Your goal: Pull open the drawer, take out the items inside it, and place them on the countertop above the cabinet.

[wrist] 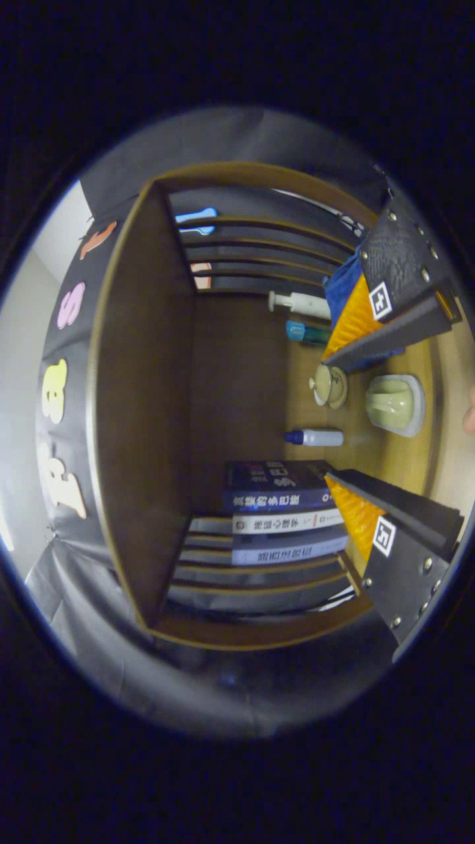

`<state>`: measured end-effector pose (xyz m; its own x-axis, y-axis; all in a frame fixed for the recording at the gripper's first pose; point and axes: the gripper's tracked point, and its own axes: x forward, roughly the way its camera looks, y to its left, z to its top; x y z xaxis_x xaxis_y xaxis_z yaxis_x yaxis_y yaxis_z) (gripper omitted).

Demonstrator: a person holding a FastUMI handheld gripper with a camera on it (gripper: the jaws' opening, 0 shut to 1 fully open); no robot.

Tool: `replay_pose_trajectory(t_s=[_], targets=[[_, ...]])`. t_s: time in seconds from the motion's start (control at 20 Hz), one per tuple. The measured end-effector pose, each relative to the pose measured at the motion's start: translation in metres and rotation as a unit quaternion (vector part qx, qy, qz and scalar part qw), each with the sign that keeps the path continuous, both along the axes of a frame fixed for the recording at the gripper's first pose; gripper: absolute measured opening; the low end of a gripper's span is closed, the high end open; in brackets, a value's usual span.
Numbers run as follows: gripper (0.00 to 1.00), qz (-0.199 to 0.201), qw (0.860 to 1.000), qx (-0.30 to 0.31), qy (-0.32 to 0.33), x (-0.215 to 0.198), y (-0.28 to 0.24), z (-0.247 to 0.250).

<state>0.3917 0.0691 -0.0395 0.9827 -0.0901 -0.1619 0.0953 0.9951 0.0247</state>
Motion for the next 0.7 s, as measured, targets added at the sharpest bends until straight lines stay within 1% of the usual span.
replay_pose_trajectory(t_s=[0.2, 0.4, 0.55, 0.7], targets=[[0.96, 0.018, 1.000, 0.006, -0.015, -0.065, 0.000, 0.019], [0.99, 0.017, 1.000, 0.001, -0.024, -0.124, -0.005, 0.019], [0.99, 0.017, 1.000, -0.004, -0.017, -0.159, -0.001, -0.001], [0.99, 0.016, 1.000, 0.008, 0.001, -0.192, 0.005, -0.024]])
